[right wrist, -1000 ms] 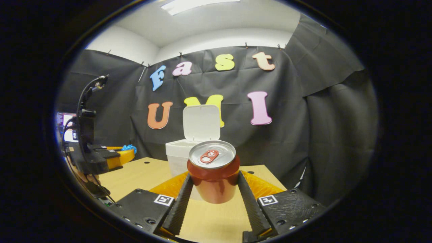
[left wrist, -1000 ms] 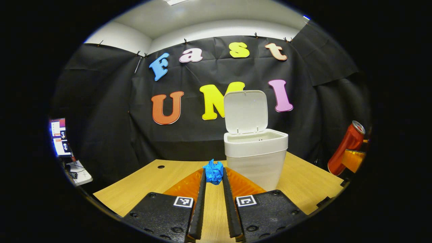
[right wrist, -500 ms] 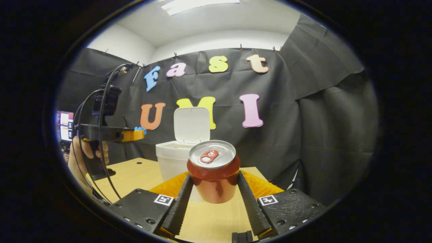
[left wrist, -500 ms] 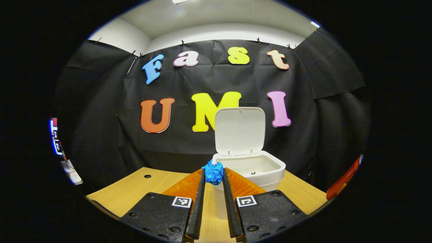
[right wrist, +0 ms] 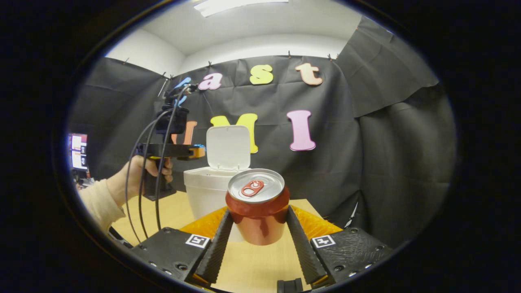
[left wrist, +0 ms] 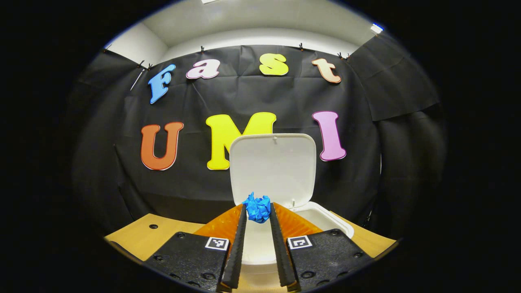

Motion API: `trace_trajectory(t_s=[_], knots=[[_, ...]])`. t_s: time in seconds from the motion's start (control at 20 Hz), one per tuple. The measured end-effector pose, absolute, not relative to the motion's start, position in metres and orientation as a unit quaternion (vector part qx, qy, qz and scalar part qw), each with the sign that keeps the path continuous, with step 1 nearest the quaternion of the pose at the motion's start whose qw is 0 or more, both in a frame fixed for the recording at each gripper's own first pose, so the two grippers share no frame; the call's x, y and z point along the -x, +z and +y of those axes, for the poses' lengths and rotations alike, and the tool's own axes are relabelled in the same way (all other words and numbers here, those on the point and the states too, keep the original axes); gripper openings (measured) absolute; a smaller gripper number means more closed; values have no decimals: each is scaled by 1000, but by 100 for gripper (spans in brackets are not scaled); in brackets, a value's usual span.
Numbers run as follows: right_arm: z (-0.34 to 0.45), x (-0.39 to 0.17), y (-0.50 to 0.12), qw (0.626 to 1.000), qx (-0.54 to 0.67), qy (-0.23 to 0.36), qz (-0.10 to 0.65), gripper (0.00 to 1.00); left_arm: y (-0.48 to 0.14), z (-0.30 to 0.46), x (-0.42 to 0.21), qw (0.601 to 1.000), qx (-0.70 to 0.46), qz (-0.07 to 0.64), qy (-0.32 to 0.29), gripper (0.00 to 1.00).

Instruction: Press the lid of the desktop garbage bin to open it, pick up the crumpled paper on the desktop and throw it into the bin, then pick up the pop can on the desktop and drop it into the bin, and finally close the garbage bin lid.

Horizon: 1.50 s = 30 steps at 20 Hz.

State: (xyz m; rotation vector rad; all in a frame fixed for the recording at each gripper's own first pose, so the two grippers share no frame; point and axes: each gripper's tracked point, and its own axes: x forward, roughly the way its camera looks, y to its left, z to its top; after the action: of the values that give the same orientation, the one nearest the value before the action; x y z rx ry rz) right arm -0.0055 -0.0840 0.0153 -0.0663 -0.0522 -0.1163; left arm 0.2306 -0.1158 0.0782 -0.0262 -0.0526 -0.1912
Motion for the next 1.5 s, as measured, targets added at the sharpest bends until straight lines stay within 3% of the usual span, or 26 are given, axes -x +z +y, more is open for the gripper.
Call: trace_trajectory(t_s=[0.3, 0.75, 0.85, 1.0, 1.1, 1.5], knots=[[-83, 3, 11, 998, 30, -53, -22, 76, 50, -137, -254, 990, 77, 1, -116, 39], [-79, 0, 6, 998, 34, -58, -20, 76, 39, -134, -250, 991, 69, 8, -117, 43], [-74, -1, 5, 998, 38, -56, -19, 76, 39, -136, -248, 990, 68, 9, -121, 53], [-71, -1, 3, 997, 42, -54, -20, 76, 46, -142, -240, 988, 65, -6, -137, 86], [-71, -3, 2, 998, 42, -53, -19, 76, 54, -143, -233, 989, 46, -25, -141, 96], [-69, -7, -3, 997, 50, -61, -14, 76, 88, -118, -179, 994, -10, -84, -74, 97]])
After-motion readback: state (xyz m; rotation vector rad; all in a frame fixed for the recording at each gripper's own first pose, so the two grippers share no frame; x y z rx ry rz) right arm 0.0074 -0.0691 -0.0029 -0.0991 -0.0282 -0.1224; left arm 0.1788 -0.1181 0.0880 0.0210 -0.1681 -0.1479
